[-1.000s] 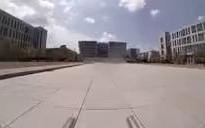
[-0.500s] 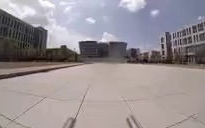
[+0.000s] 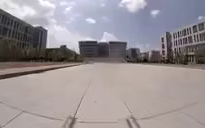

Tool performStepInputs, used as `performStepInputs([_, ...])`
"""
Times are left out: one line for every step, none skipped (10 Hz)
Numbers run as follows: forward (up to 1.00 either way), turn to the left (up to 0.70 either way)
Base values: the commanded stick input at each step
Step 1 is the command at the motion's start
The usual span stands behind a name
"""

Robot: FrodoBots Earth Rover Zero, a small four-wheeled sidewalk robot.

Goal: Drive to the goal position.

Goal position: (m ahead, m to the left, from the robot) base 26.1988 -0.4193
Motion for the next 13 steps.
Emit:
performStepInputs([1.00,0.00])
performStepInputs([1.00,0.00])
performStepInputs([1.00,0.00])
performStepInputs([1.00,0.00])
performStepInputs([1.00,0.00])
performStepInputs([1.00,0.00])
performStepInputs([1.00,0.00])
performStepInputs([1.00,0.00])
performStepInputs([1.00,0.00])
performStepInputs([1.00,0.00])
performStepInputs([1.00,0.00])
performStepInputs([1.00,0.00])
performStepInputs([1.00,0.00])
